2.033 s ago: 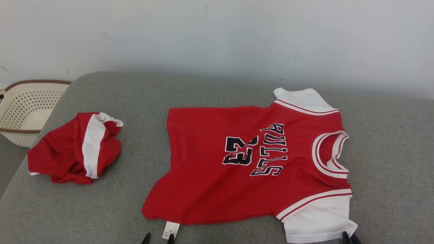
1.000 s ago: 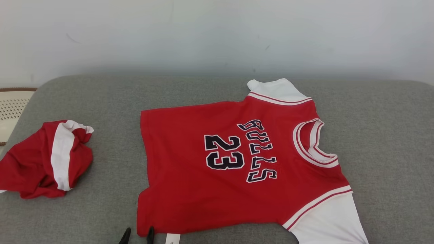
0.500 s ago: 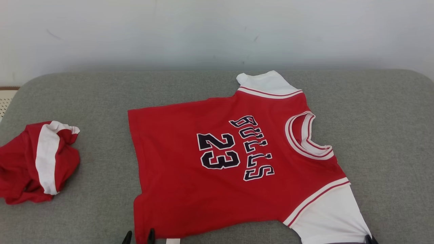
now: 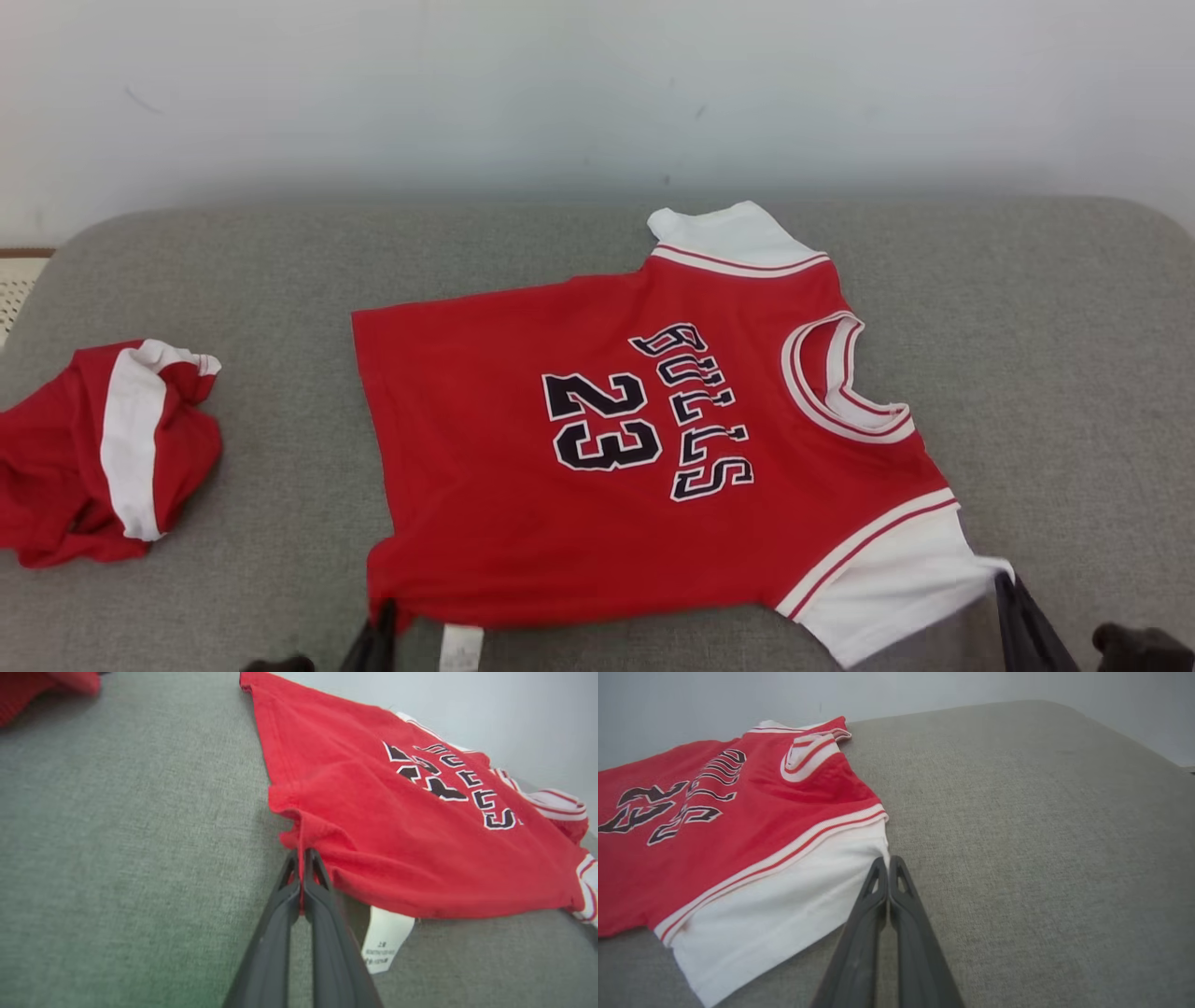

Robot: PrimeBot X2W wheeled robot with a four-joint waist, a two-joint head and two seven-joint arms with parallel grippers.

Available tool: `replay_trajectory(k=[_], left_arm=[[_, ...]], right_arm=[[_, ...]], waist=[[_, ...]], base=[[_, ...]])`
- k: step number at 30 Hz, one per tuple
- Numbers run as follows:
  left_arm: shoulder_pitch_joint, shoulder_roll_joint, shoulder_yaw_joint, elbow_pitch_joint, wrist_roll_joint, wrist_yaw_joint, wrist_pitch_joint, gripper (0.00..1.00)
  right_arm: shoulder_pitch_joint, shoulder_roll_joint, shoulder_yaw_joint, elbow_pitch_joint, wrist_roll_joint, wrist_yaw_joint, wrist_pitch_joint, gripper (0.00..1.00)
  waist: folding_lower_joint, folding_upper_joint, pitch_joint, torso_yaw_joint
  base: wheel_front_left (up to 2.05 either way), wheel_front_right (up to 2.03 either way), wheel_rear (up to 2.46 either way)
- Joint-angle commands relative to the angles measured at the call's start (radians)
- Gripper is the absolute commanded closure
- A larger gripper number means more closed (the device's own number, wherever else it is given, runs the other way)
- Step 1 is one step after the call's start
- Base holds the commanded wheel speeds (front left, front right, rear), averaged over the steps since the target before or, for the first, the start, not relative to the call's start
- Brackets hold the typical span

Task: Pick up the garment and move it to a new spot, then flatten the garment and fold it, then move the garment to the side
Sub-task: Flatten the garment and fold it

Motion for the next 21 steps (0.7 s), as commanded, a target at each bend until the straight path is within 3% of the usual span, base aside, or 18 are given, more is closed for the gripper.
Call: replay_trajectory(k=[1,9,15,21], left_arm=[[-0.001,0.003,0.033,-0.036,-0.006,0.008,-0.001,1.0],[-0.112,0.004,0.093,-0.116,0.101,-0.036,-0.001,1.0],[-0.315,0.071,0.125,-0.099,0.189,-0.074,-0.001,1.0],[-0.551,0.149,0.089,-0.031,0.251,-0.089,-0.001,1.0]], right_arm=[[-0.02,0.003,0.006,-0.028,0.009,-0.001,-0.001,1.0],[-0.172,-0.041,0.05,-0.125,0.015,-0.001,-0.001,1.0],[-0.405,-0.095,0.099,-0.168,0.018,-0.001,-0.001,1.0],[-0.641,-0.145,0.126,-0.158,-0.005,-0.001,-0.001,1.0]], waist=[[-0.0001,-0.0001,-0.022,0.012],[-0.0001,-0.0001,-0.067,0.037],[-0.0001,-0.0001,-0.09,0.033],[-0.0001,-0.0001,-0.091,0.026]], base=[[0.0,0.0,0.0],[0.0,0.0,0.0],[0.0,0.0,0.0],[0.0,0.0,0.0]])
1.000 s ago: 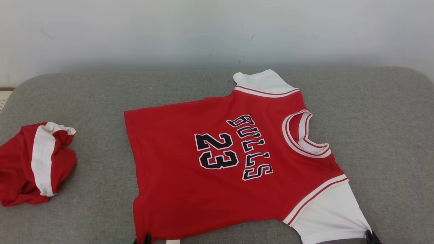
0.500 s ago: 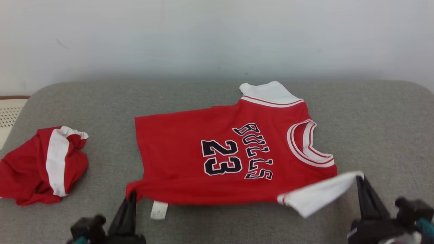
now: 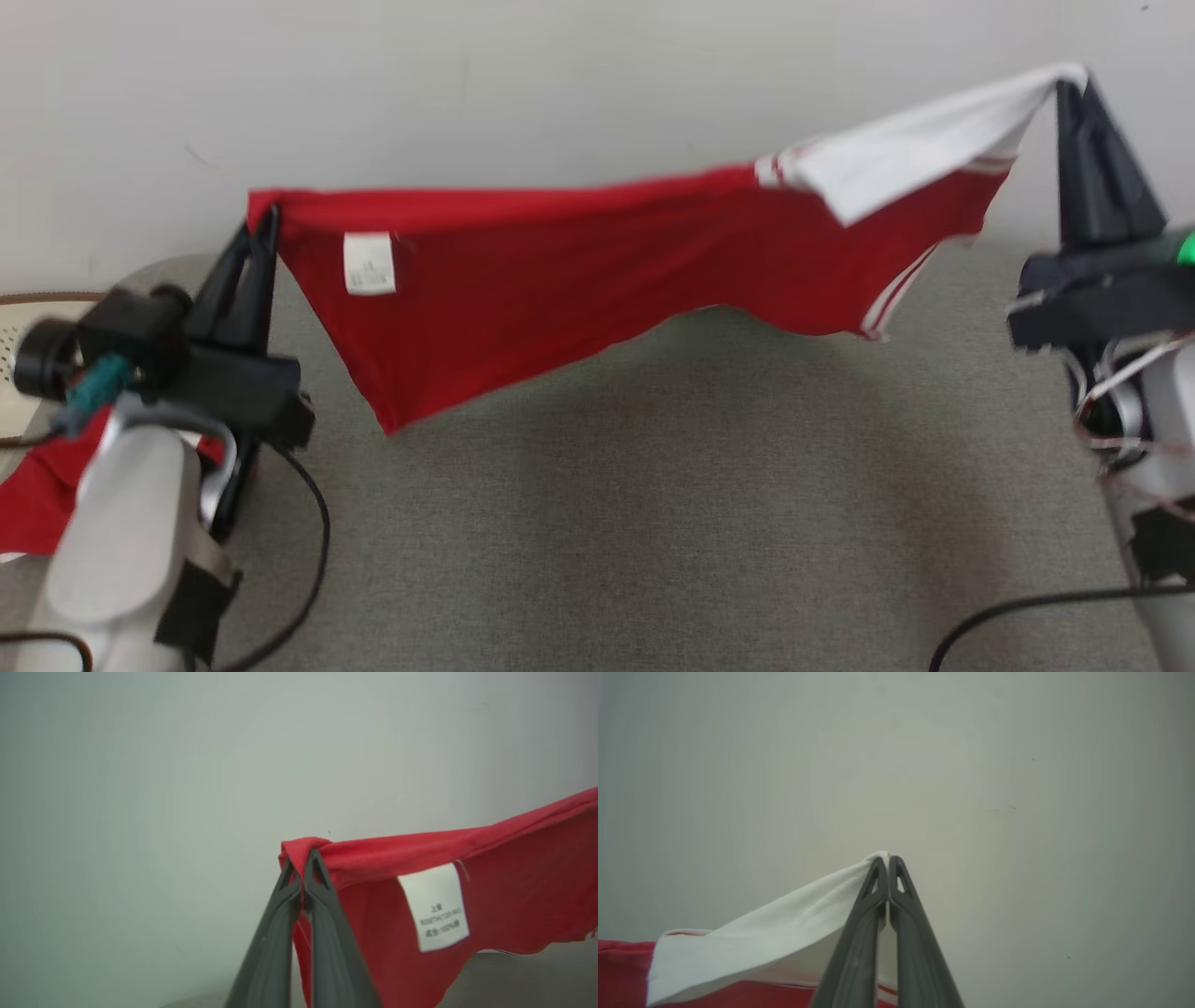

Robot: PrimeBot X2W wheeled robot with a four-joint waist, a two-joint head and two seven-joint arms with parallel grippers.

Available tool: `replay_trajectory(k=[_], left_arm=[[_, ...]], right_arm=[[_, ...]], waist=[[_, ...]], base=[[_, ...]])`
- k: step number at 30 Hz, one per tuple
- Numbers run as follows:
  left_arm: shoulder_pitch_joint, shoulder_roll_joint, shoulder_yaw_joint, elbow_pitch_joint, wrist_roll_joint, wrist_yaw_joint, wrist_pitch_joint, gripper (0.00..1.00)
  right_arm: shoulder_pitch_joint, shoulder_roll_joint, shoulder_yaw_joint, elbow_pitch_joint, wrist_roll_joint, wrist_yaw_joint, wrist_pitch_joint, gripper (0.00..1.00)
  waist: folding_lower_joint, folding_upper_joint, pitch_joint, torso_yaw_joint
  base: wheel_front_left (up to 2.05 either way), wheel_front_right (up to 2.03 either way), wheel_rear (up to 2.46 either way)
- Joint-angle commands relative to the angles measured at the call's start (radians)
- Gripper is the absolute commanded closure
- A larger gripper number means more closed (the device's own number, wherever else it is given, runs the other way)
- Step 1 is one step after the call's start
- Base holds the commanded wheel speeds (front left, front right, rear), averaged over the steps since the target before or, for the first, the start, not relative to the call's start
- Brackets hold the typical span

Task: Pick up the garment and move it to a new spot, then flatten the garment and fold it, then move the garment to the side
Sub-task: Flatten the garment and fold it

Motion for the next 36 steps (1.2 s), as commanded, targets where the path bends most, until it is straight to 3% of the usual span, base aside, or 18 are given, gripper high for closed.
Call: replay_trajectory(k=[1,12,19,27,31,36], left_arm=[[-0.031,0.011,-0.007,0.017,0.011,-0.003,-0.001,1.0],[-0.293,0.065,-0.109,0.167,0.066,-0.006,-0.001,1.0],[-0.478,0.057,-0.125,0.243,0.056,-0.004,-0.001,1.0],[-0.782,0.063,-0.18,0.323,0.148,0.042,-0.001,1.0],[-0.881,0.057,-0.197,0.312,0.175,0.07,-0.001,1.0],[-0.952,0.043,-0.19,0.28,0.148,0.085,-0.001,1.0]], right_arm=[[-0.033,-0.013,0.004,0.005,-0.008,-0.001,-0.001,1.0],[-0.304,-0.063,0.06,0.066,-0.045,-0.001,0.0,1.0],[-0.489,-0.097,0.095,0.14,-0.077,-0.001,0.0,1.0],[-0.816,-0.124,0.123,0.28,-0.209,-0.001,-0.001,1.0],[-0.941,-0.116,0.077,0.324,-0.248,-0.001,-0.001,1.0],[-1.057,-0.116,0.09,0.379,-0.305,-0.001,0.0,1.0]], waist=[[-0.0001,-0.0001,0.0,-0.003],[-0.0001,-0.0001,0.063,-0.046],[-0.0001,-0.0001,0.265,-0.078],[-0.0001,-0.0001,0.475,-0.068],[-0.0001,-0.0001,0.509,-0.058],[-0.0001,-0.0001,0.543,-0.055]], base=[[0.0,0.0,0.0],[0.0,0.0,0.0],[0.0,0.0,0.0],[0.0,0.0,0.0],[0.0,0.0,0.0],[0.0,0.0,0.0]])
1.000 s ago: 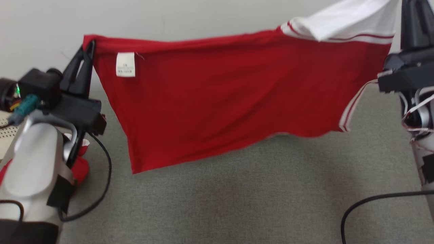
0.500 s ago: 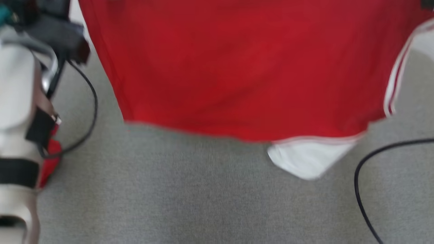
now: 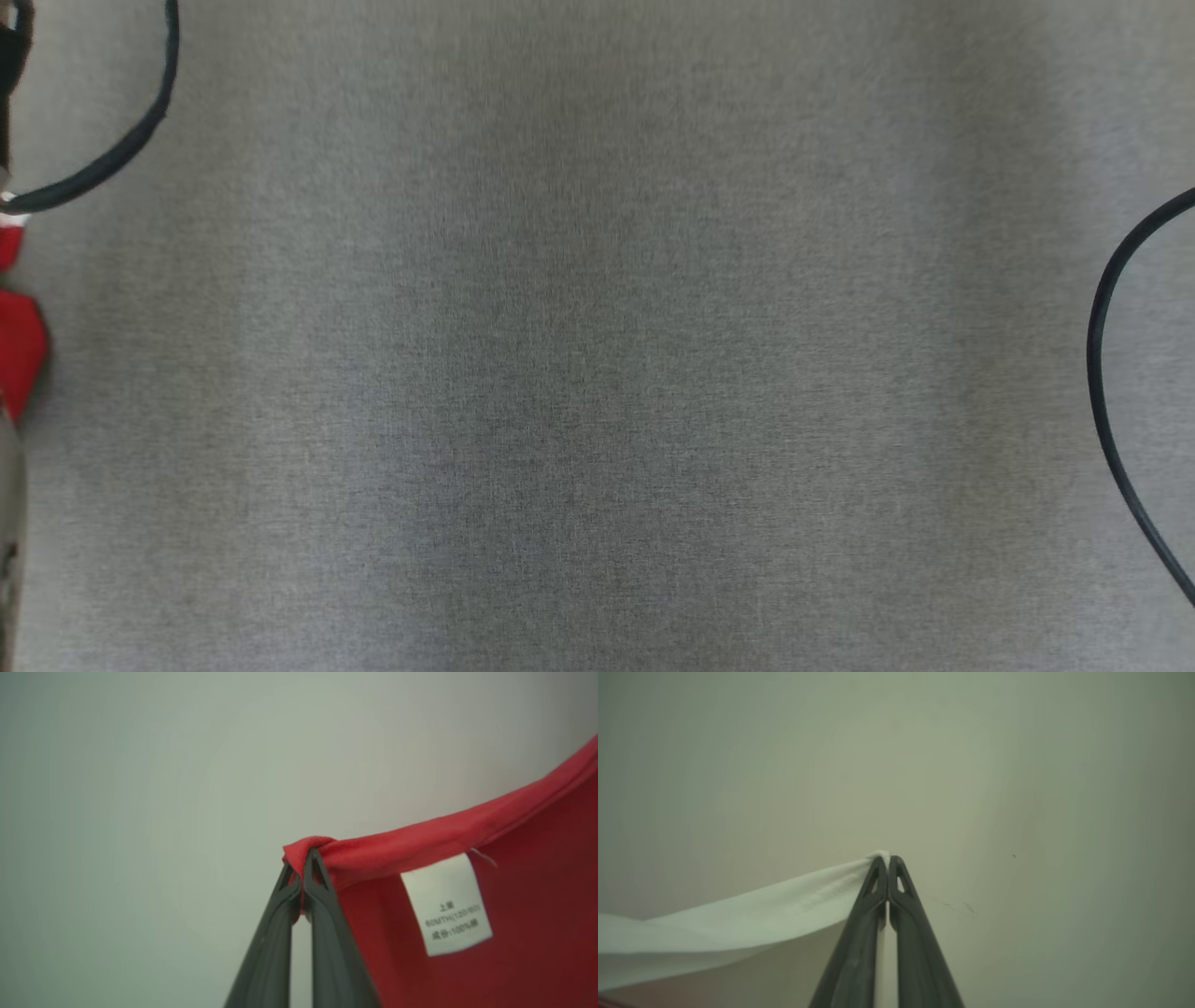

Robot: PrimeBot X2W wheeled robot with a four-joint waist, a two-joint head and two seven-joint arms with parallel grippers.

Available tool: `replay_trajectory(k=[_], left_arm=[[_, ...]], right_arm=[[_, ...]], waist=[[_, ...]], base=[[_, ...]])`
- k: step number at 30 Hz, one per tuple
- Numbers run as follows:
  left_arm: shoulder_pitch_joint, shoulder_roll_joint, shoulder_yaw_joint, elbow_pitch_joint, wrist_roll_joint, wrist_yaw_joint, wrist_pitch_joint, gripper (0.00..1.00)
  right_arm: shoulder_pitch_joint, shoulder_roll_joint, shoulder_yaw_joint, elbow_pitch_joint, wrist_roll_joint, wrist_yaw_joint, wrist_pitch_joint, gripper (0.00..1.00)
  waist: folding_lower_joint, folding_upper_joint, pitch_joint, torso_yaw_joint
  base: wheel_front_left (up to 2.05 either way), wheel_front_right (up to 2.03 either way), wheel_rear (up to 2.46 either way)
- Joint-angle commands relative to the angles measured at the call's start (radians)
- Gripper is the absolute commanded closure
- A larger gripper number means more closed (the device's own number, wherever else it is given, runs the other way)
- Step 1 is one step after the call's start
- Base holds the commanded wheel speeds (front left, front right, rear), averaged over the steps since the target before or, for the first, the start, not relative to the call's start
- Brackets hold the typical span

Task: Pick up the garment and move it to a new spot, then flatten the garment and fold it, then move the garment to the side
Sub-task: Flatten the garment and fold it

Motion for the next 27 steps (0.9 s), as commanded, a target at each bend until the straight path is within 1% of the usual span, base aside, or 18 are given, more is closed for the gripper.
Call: replay_trajectory(k=[1,4,6,8,11,13,15,16,18,22,24,27], left_arm=[[0.004,-0.008,-0.005,-0.008,-0.011,-0.005,-0.001,1.0],[0.064,-0.001,-0.003,-0.021,-0.036,-0.011,-0.001,1.0],[0.094,-0.003,0.017,-0.032,-0.062,-0.005,-0.001,1.0],[0.164,0.001,0.013,-0.027,-0.071,-0.014,-0.001,1.0],[0.254,-0.001,0.037,-0.061,-0.105,-0.004,-0.001,1.0],[0.324,-0.008,0.056,-0.085,-0.123,0.002,-0.001,1.0],[0.401,-0.012,0.073,-0.11,-0.138,-0.002,-0.001,1.0],[0.475,-0.021,0.101,-0.137,-0.159,0.002,-0.001,1.0],[0.547,-0.042,0.144,-0.177,-0.184,0.013,-0.001,1.0],[0.729,-0.079,0.19,-0.225,-0.194,-0.006,0.0,1.0],[0.808,-0.094,0.216,-0.242,-0.197,-0.019,0.0,1.0],[0.918,-0.114,0.247,-0.234,-0.191,-0.033,0.0,1.0]], right_arm=[[-0.01,-0.001,0.005,0.006,0.007,-0.001,0.0,1.0],[0.041,-0.017,0.012,0.007,0.046,-0.001,0.0,1.0],[0.076,-0.03,0.006,-0.02,0.08,-0.001,0.0,1.0],[0.143,-0.047,-0.002,-0.068,0.126,-0.001,0.0,1.0],[0.275,-0.086,-0.011,-0.153,0.185,-0.001,0.0,1.0],[0.373,-0.104,-0.05,-0.21,0.223,-0.001,0.0,1.0],[0.479,-0.116,-0.089,-0.26,0.252,-0.001,-0.001,1.0],[0.596,-0.114,-0.124,-0.298,0.267,-0.001,0.0,1.0],[0.705,-0.102,-0.173,-0.331,0.288,-0.001,0.0,1.0],[0.908,-0.059,-0.257,-0.386,0.298,-0.001,0.0,1.0],[0.989,-0.037,-0.277,-0.417,0.292,-0.001,-0.001,1.0],[1.111,-0.003,-0.301,-0.426,0.29,-0.002,-0.001,1.0]], waist=[[-0.0004,-0.0002,0.079,0.007],[-0.0004,-0.0002,0.107,0.003],[-0.0004,-0.0002,0.135,0.001],[-0.0004,-0.0002,0.153,0.0],[-0.0004,-0.0002,0.17,-0.004],[-0.0004,-0.0002,0.17,-0.006],[-0.0004,-0.0002,0.161,-0.009],[-0.0004,-0.0002,0.144,-0.012],[-0.0004,-0.0002,0.123,-0.012],[-0.0004,-0.0002,0.064,-0.014],[-0.0004,-0.0002,0.034,-0.02],[-0.0004,-0.0002,-0.011,-0.028]], base=[[0.0,0.0,0.0],[0.0,0.0,0.0],[0.0,0.0,0.0],[0.0,0.0,0.0],[0.0,0.0,0.0],[0.0,0.0,0.0],[0.0,0.0,0.0],[0.0,0.0,0.0],[0.0,0.0,0.0],[0.0,0.0,0.0],[0.0,0.0,0.0],[0.0,0.0,0.0]])
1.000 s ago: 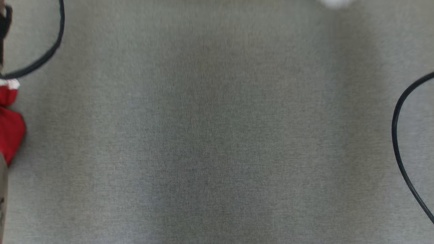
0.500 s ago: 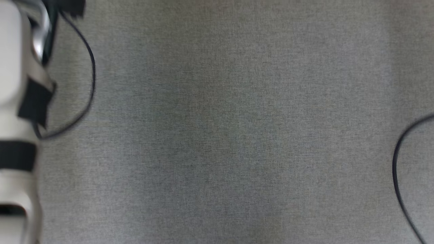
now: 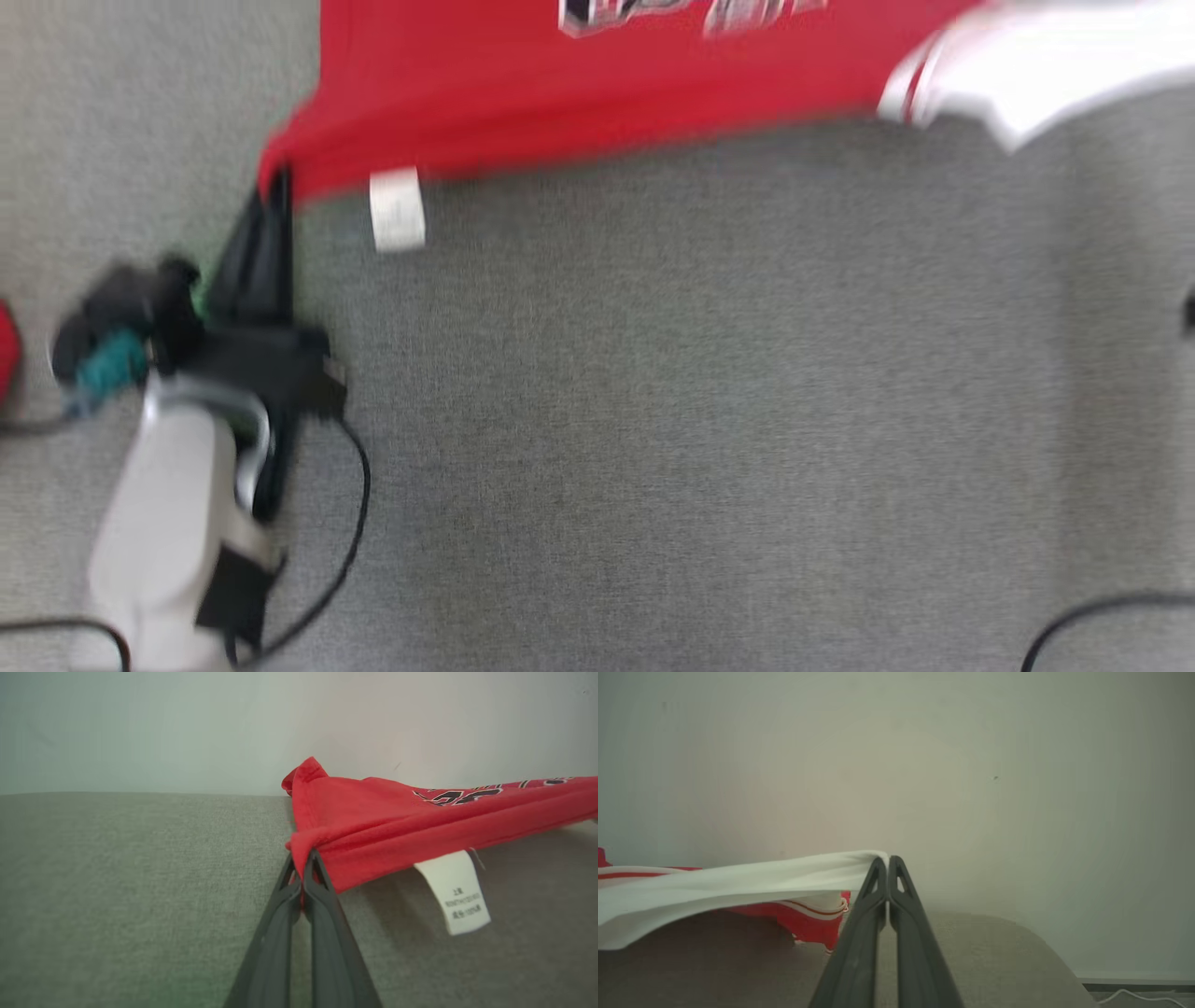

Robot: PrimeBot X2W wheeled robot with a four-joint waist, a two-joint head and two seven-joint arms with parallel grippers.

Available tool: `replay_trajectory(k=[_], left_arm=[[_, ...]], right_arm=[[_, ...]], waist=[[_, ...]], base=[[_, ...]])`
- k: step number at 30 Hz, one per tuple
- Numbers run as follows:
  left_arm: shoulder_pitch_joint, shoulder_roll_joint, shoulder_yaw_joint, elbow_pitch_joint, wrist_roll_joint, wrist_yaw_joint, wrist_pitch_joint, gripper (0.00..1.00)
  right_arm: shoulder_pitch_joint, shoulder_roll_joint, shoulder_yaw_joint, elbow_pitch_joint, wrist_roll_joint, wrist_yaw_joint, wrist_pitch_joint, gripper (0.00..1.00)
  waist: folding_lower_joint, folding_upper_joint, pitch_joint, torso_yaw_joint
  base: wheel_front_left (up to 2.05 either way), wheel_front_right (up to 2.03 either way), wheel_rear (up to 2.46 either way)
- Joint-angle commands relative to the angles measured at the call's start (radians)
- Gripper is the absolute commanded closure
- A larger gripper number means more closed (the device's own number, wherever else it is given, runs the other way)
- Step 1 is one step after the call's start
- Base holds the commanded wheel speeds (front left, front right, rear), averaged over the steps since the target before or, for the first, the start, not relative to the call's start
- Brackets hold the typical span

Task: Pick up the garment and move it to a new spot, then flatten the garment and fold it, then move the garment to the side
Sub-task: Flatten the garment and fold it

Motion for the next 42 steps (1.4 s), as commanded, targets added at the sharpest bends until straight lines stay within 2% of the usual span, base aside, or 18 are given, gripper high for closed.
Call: replay_trajectory(k=[1,7,12,18,24,32,42], left_arm=[[0.071,0.005,0.022,0.012,0.01,-0.003,0.001,1.0],[0.237,-0.031,0.08,0.033,0.011,-0.018,0.001,1.0],[0.317,-0.043,0.1,0.034,0.026,-0.025,0.001,1.0],[0.451,-0.055,0.101,0.031,0.03,-0.028,0.0,1.0],[0.589,-0.056,0.091,0.026,-0.027,-0.024,0.0,1.0],[0.706,-0.058,0.071,0.016,-0.056,-0.003,0.0,1.0],[0.806,-0.057,0.039,0.007,-0.098,0.006,0.0,1.0]], right_arm=[[0.074,0.017,-0.026,0.007,0.004,-0.004,-0.001,1.0],[0.283,0.069,-0.035,0.034,-0.001,-0.004,-0.001,1.0],[0.379,0.085,-0.043,0.047,-0.012,-0.005,-0.002,1.0],[0.505,0.118,-0.073,0.08,-0.006,-0.006,-0.002,1.0],[0.622,0.144,-0.073,0.104,-0.028,-0.006,-0.002,1.0],[0.706,0.176,-0.052,0.112,-0.042,-0.006,-0.002,1.0],[0.766,0.179,-0.07,0.095,-0.052,-0.006,-0.002,1.0]], waist=[[0.0002,0.0,-0.077,-0.015],[0.0002,0.0,-0.168,-0.034],[0.0002,0.0,-0.217,-0.049],[0.0002,0.0,-0.322,-0.059],[0.0002,0.0,-0.429,-0.061],[0.0002,0.0,-0.489,-0.048],[0.0002,0.0,-0.513,-0.031]], base=[[0.0,0.0,0.0],[0.0,0.0,0.0],[0.0,0.0,0.0],[0.0,0.0,0.0],[0.0,0.0,0.0],[0.0,0.0,0.0],[0.0,0.0,0.0]])
